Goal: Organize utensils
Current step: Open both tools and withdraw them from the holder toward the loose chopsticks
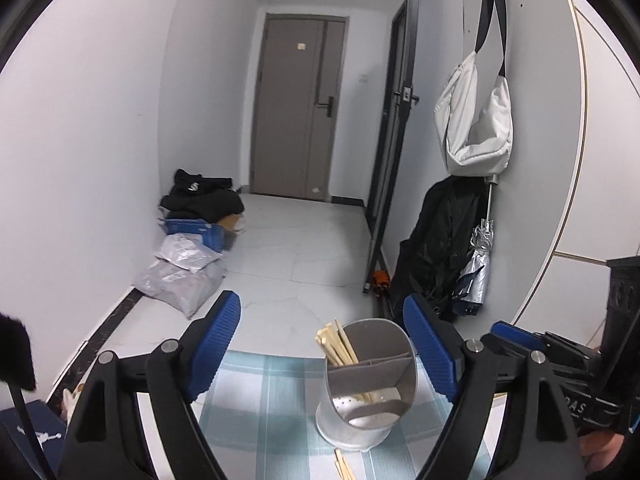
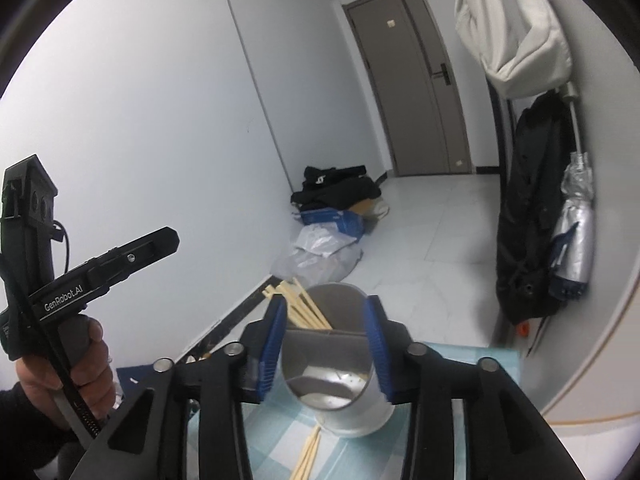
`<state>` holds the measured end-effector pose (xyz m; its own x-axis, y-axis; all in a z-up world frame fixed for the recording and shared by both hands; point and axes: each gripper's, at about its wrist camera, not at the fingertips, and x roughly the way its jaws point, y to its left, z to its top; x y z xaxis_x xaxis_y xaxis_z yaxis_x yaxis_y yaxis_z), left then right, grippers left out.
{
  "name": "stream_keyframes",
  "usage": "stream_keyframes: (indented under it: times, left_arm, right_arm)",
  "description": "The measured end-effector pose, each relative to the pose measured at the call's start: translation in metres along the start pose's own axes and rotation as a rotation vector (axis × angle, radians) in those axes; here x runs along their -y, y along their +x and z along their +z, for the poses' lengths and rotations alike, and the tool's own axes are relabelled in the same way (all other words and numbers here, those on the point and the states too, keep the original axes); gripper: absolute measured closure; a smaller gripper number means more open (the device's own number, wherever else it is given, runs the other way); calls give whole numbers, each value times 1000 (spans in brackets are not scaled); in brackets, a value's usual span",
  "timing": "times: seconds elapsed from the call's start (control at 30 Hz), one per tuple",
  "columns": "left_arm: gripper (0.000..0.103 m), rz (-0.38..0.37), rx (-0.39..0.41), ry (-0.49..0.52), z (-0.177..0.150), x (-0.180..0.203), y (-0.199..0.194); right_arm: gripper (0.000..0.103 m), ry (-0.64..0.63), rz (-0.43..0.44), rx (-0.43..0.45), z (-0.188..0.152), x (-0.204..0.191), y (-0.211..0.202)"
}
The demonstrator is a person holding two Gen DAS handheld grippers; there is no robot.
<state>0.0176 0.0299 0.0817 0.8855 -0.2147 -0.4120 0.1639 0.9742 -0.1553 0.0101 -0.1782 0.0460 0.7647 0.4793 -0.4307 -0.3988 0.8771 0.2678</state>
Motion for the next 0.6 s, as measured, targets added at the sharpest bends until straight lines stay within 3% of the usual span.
stream_keyframes:
  times: [0.2,0.43,0.6]
  left_arm:
    - [14,47,-21,-44,-14,-2,-19]
    - [7,91,-35,-74,-36,-4,-30]
    - [4,111,-27,-64,-52,-3,-32]
  right_arm:
    - [40,-6,-24,33,-15,-23,-28]
    - [29,3,-52,26,-44,-39,-40]
    - [28,15,-79,-1,-66,-41,-40]
